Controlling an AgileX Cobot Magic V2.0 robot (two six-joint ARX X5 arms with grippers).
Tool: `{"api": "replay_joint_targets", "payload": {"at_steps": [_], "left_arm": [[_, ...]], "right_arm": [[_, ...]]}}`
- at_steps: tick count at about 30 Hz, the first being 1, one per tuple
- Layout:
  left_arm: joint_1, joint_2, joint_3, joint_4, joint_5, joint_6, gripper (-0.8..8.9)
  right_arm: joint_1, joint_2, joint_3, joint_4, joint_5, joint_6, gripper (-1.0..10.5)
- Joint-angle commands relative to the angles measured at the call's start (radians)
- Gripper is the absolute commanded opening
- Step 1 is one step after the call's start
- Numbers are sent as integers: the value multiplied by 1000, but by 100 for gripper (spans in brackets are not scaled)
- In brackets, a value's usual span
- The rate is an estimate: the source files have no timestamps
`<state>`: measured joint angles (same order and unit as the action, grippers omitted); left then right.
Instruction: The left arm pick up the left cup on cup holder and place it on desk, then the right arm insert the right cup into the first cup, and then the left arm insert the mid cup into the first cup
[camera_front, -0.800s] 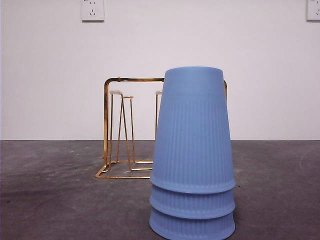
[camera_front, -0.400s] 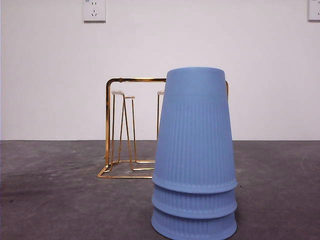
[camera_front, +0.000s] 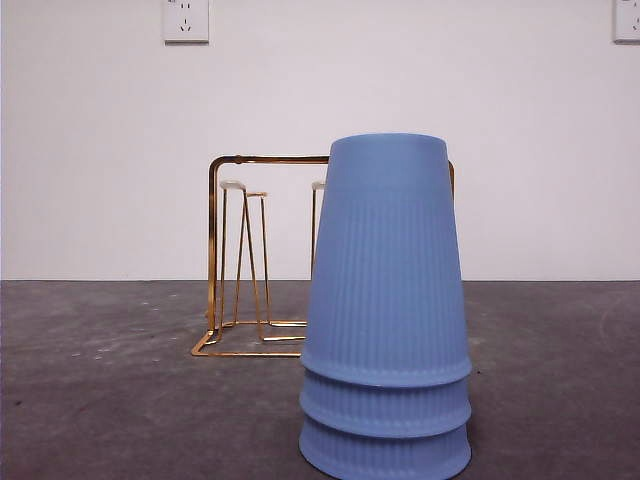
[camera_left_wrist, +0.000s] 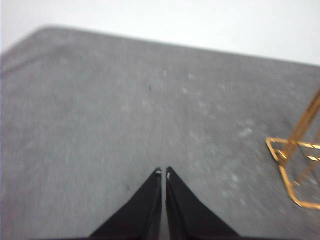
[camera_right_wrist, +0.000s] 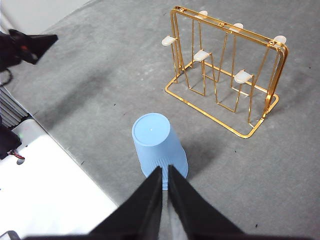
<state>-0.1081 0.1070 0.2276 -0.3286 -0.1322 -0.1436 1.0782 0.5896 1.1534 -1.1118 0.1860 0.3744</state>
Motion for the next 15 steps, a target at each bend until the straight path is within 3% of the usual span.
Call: {"api": "replay_joint_targets", "payload": {"at_steps": [1,4,9,15], "left_arm": [[25,-47,-100,158,2,56,11],[63,-79,-171,239,5,55,11],[114,-104,-215,248,143,56,11],[137,-104,-216,137,154,119,11]], "right_arm": [[11,3,16,11,2,0,14],[11,3,16,11,2,0,14],[11,3,16,11,2,0,14],[11,3,16,11,2,0,14]]}}
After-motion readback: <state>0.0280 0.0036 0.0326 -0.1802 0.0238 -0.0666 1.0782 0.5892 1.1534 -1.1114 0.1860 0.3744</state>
